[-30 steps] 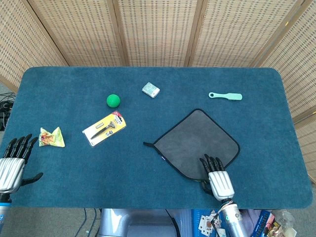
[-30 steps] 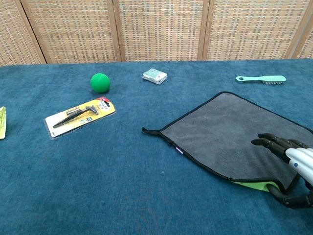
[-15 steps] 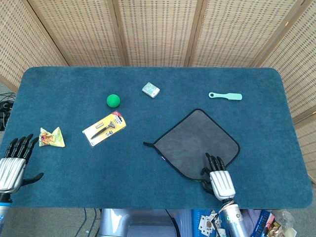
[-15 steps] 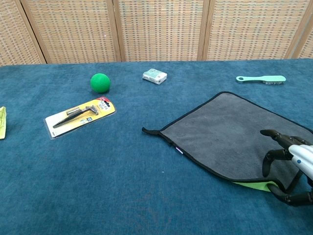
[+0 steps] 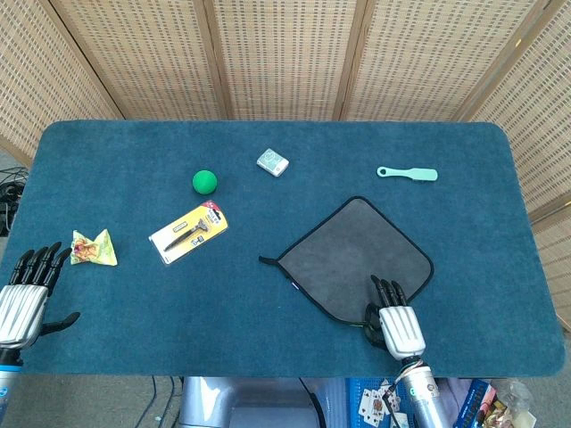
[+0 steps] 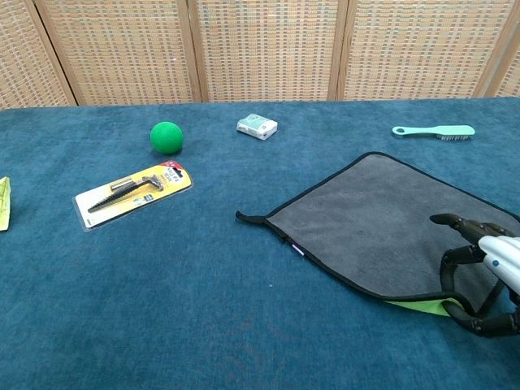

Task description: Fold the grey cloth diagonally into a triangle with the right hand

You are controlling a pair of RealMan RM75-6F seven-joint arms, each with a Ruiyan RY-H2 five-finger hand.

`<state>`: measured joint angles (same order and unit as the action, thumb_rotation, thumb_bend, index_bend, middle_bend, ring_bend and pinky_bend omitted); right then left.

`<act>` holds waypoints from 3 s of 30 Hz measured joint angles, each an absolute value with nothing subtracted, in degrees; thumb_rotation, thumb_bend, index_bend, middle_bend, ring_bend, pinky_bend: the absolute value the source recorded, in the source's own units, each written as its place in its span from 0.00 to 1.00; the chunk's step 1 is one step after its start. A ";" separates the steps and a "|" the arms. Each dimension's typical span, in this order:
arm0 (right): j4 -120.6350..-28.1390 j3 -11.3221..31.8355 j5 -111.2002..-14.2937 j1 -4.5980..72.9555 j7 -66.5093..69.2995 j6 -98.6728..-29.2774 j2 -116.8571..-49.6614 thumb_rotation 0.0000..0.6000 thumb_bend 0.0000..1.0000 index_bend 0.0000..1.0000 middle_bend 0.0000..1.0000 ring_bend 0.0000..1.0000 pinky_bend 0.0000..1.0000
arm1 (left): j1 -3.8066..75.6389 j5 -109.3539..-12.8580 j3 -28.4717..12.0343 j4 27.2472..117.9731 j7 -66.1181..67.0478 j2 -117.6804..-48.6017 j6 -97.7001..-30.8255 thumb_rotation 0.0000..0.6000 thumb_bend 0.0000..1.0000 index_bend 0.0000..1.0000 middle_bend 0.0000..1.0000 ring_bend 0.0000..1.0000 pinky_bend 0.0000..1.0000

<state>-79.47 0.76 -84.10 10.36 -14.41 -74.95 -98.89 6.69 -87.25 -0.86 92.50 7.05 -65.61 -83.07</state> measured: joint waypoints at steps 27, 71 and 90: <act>-79.66 3.19 -83.44 13.04 -15.88 -73.35 -97.94 1.00 0.54 0.60 0.08 0.00 0.00 | 6.77 -87.14 -1.05 92.08 6.60 -65.79 -83.20 1.00 0.11 0.00 0.00 0.00 0.00; -62.94 17.91 -70.64 34.91 -20.39 -56.16 -103.00 1.00 0.54 0.61 0.09 0.00 0.00 | 8.64 -82.66 -2.65 89.86 8.17 -67.84 -79.53 1.00 0.11 0.00 0.00 0.00 0.00; -53.31 20.48 -65.92 42.24 -20.14 -52.54 -105.94 1.00 0.54 0.61 0.10 0.00 0.00 | 8.59 -82.45 -2.95 89.50 7.03 -67.70 -80.21 1.00 0.11 0.00 0.00 0.00 0.00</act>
